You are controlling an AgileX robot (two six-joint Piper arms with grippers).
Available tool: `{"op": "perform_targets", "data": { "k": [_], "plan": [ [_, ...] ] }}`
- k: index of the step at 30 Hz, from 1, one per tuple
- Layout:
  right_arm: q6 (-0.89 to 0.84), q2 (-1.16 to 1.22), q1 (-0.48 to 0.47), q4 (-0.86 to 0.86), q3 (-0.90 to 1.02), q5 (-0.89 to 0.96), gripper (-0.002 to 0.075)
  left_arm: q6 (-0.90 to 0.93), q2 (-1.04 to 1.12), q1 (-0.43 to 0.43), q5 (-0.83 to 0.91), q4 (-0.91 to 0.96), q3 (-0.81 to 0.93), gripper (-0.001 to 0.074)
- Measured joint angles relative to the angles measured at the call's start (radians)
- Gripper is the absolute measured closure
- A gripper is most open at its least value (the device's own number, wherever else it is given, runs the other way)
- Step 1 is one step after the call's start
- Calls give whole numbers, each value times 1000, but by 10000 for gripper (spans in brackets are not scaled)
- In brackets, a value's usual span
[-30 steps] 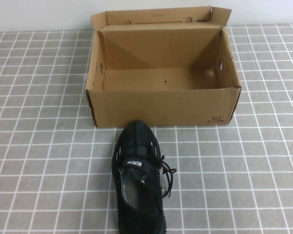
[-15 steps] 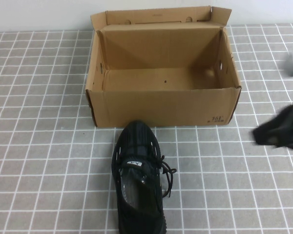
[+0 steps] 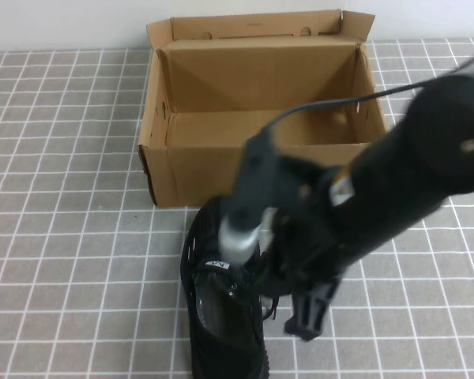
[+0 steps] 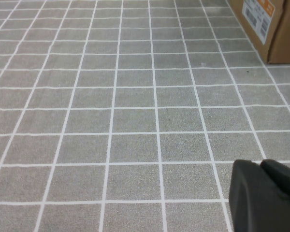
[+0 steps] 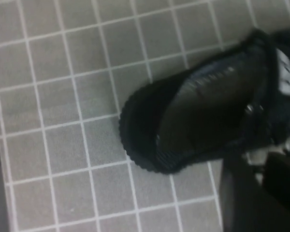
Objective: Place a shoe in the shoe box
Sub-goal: Pick up the shoe from the table
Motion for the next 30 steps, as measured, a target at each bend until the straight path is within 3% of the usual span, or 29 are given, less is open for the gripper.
{"op": "perform_targets", "data": {
  "k": [5,8,15,30],
  "plan": [
    [-105,81,47,-7,-45,-24,402,0,0,0,0,0,0,735],
    [-129,124,52,-9,-67,-57,325,0,0,0,0,0,0,735],
    [-139,224,52,-33,-148,-103,297,0,0,0,0,0,0,735],
    [-119,347,52,-200,-194,-159,314,0,0,0,0,0,0,735]
  ]
}}
